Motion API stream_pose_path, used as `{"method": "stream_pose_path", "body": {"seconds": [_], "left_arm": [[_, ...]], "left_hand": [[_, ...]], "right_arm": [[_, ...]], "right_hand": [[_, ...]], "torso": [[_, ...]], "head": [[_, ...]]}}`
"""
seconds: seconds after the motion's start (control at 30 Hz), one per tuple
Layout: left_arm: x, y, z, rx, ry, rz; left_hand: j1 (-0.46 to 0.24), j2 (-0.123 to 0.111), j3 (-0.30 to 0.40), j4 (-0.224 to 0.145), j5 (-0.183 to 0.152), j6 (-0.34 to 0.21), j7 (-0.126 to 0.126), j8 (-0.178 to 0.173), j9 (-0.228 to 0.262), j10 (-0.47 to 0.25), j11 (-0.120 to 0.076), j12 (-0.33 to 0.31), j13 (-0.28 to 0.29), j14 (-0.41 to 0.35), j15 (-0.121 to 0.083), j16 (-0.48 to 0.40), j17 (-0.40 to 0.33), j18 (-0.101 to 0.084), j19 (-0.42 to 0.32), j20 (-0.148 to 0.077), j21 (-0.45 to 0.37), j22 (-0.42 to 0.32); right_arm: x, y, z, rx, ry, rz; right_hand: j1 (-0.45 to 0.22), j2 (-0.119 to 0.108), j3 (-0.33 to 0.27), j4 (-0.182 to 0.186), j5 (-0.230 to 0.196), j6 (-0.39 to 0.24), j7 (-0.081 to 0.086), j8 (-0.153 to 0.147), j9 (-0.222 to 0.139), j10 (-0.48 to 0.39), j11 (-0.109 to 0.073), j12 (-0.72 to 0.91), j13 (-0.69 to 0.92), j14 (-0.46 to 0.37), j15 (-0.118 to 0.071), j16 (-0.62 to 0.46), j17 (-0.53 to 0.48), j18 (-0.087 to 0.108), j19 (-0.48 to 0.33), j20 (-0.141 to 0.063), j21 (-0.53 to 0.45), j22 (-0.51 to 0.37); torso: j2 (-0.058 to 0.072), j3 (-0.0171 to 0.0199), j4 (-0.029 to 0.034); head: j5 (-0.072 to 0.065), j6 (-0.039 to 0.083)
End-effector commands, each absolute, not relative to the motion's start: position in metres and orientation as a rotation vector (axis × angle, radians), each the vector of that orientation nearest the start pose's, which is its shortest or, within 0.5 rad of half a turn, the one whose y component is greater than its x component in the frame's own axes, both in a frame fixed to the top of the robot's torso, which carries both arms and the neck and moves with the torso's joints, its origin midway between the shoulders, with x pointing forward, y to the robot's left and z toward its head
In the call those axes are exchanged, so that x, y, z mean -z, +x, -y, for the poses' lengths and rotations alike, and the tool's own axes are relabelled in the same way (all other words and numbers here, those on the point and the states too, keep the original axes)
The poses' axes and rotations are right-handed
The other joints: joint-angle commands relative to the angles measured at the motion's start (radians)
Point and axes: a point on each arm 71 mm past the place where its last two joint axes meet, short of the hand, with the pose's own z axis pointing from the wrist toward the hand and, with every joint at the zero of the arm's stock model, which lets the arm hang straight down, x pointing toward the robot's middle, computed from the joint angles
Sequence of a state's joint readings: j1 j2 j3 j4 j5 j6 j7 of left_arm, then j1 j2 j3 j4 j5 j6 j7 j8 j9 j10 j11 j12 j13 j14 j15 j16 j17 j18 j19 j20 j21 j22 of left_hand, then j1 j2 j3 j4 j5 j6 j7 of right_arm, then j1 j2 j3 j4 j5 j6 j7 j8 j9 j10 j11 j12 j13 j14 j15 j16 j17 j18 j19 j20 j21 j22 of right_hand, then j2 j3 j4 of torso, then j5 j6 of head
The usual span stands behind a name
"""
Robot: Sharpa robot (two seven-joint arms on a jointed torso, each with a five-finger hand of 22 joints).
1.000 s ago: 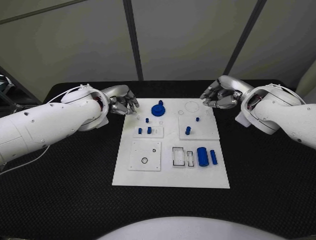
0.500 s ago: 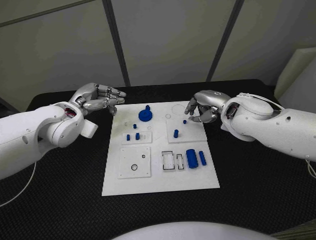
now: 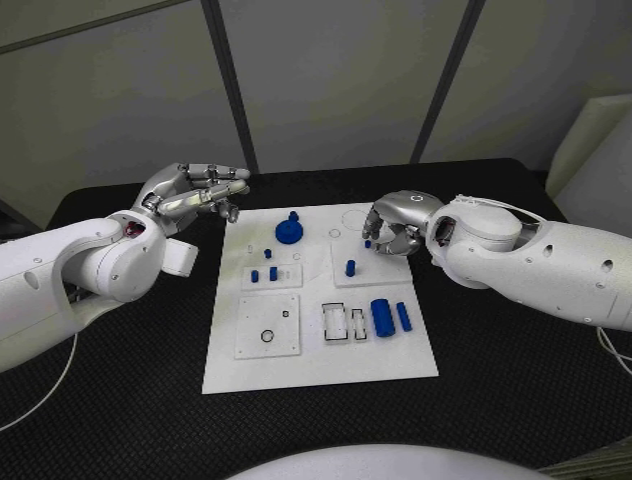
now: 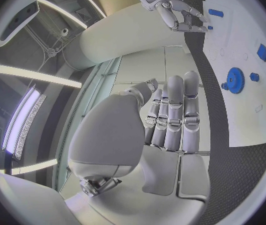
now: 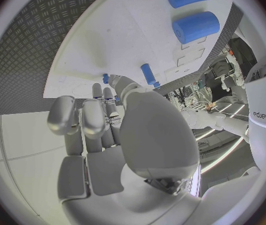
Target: Assemble the parts on the task board
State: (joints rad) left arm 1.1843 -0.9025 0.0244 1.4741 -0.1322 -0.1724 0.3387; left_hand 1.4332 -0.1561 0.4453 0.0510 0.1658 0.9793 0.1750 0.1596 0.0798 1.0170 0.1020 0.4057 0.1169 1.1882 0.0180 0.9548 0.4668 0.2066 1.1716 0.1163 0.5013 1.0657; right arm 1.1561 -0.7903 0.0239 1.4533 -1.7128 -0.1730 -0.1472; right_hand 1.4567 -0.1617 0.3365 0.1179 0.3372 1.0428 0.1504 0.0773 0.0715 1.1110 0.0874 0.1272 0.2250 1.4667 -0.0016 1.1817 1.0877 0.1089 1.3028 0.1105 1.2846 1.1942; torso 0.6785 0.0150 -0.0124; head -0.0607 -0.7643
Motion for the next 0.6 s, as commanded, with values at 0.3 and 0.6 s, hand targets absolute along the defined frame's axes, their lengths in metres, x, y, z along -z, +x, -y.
{"method": "stream_pose_path", "body": {"seconds": [0.3, 0.6], "left_arm": [[0.1615, 0.4965, -0.2436, 1.609, -1.005, -1.430], [0.1616, 0.4964, -0.2423, 1.613, -1.004, -1.433]], "left_hand": [[-0.006, 0.001, -0.008, -0.001, -0.001, 0.008, 0.000, 0.007, -0.002, 0.005, 0.000, 0.005, 0.001, -0.007, 0.001, -0.005, -0.002, -0.024, -0.005, 0.000, -0.006, -0.002], [-0.006, 0.001, -0.010, -0.002, -0.001, 0.008, 0.001, 0.007, -0.003, 0.005, 0.000, 0.005, 0.001, -0.008, 0.001, -0.006, -0.004, -0.023, -0.005, 0.000, -0.007, -0.004]], "right_arm": [[0.1982, 0.5004, 0.1870, -0.426, -0.408, -1.714], [0.2026, 0.5028, 0.1831, -0.422, -0.419, -1.738]], "right_hand": [[0.016, 0.007, 0.041, -0.013, -0.048, 0.010, 0.008, -0.005, 0.002, 0.018, 0.004, -0.008, -0.032, 0.028, 0.007, 0.025, 0.014, -0.021, 0.014, 0.002, 0.020, 0.020], [0.022, 0.016, 0.066, -0.031, -0.057, 0.047, 0.000, 0.009, 0.009, 0.061, -0.007, 0.003, -0.042, 0.032, 0.000, 0.046, 0.030, -0.029, 0.037, -0.003, 0.050, 0.058]], "torso": [[-0.001, 0.0016, -0.0005], [-0.001, 0.0015, -0.0003]], "head": [[0.004, -0.007], [0.006, -0.010]]}}
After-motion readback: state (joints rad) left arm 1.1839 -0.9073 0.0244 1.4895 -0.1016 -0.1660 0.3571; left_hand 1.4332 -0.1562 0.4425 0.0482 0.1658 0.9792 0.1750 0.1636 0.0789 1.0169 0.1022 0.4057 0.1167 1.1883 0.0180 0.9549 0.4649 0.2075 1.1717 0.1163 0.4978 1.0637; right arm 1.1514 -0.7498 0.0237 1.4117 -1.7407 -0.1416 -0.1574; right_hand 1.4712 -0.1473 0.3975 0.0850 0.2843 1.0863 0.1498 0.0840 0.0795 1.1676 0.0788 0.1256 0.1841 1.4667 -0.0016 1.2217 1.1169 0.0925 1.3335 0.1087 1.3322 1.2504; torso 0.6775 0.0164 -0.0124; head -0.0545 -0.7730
